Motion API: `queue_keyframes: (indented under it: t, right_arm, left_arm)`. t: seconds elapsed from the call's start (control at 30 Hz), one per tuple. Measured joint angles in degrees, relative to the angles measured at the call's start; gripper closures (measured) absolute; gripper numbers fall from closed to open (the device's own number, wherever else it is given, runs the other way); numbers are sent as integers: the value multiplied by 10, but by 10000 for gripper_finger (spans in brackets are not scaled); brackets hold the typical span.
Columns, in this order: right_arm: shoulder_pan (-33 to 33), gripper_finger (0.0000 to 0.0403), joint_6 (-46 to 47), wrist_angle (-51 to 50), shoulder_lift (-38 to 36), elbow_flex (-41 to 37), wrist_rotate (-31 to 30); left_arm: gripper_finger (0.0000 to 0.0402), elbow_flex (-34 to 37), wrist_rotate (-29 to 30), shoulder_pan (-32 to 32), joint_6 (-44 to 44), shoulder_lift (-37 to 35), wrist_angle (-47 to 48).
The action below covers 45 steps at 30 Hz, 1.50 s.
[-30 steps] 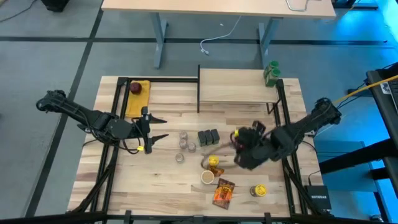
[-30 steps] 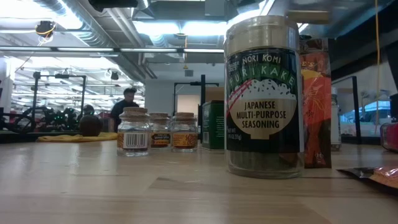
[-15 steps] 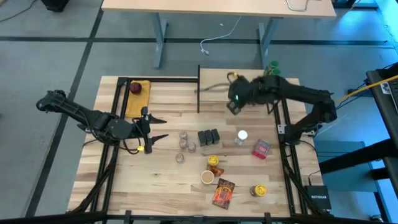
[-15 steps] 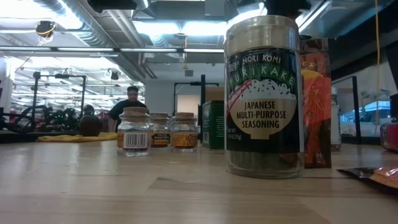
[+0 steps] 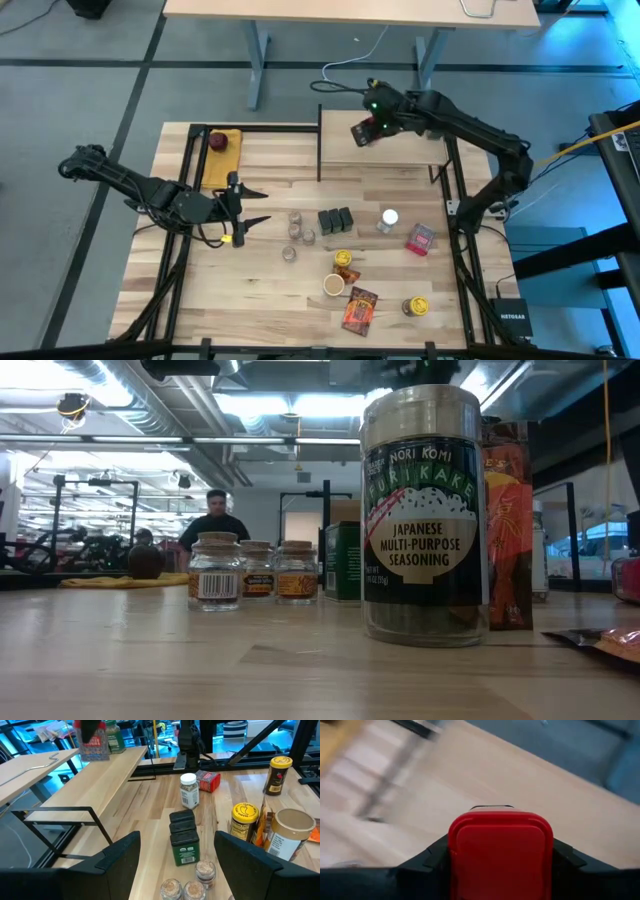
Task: Shelf spices
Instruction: Put the bottom red seasoning can on the shelf
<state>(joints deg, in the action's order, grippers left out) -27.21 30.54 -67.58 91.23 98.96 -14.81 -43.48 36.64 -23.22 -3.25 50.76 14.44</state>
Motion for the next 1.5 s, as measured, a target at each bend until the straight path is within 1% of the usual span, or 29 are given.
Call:
queue_keyframes:
  t: [0.07, 0.17, 0.37, 0.6, 0.63, 0.67, 0.8, 0.87, 0.93, 1.03, 1.17, 1.27, 1.33, 1.4, 1.5]
  right_arm:
    - [-25, 191, 15, -30, 5, 0, -10]
    - [-58, 191, 25, -47, 5, 0, -26]
    - [-100, 191, 48, -50, 6, -6, -21]
    - [-127, 191, 52, -38, 6, -68, -21]
    - [-129, 188, 52, -30, 6, -78, -21]
    - [-131, 178, 50, -23, 6, -85, -20]
    - [-131, 103, 38, -3, 6, -94, -27]
    - [-131, 76, 36, 3, 6, -93, -32]
    - [-131, 61, 35, 0, 6, -87, -42]
    - [-131, 54, 34, -5, 4, -68, -60]
    - [-123, 61, 21, -25, 3, -17, -62]
    - [-95, 68, 19, -28, 1, 12, -63]
    - [-73, 72, 9, -22, 1, 23, -47]
    - [-48, 74, 5, -5, 1, 24, -30]
    - [-10, 75, 2, 23, 1, 10, -27]
  left_arm:
    - [153, 0, 0, 0, -1, 0, 0]
    - [153, 0, 0, 0, -4, 0, 0]
    - [153, 0, 0, 0, -4, 0, 0]
    - [153, 0, 0, 0, 2, 0, 0]
    - [153, 0, 0, 0, 2, 0, 0]
    - [153, 0, 0, 0, 2, 0, 0]
    - [153, 0, 0, 0, 2, 0, 0]
    - [153, 0, 0, 0, 2, 0, 0]
    - [153, 0, 0, 0, 2, 0, 0]
    - [153, 0, 0, 0, 2, 0, 0]
    - [153, 0, 0, 0, 2, 0, 0]
    - [153, 0, 0, 0, 2, 0, 0]
    - [153, 0, 0, 2, 3, 0, 0]
    - [153, 0, 0, 5, 3, 0, 0]
    - [153, 0, 0, 12, 1, 0, 0]
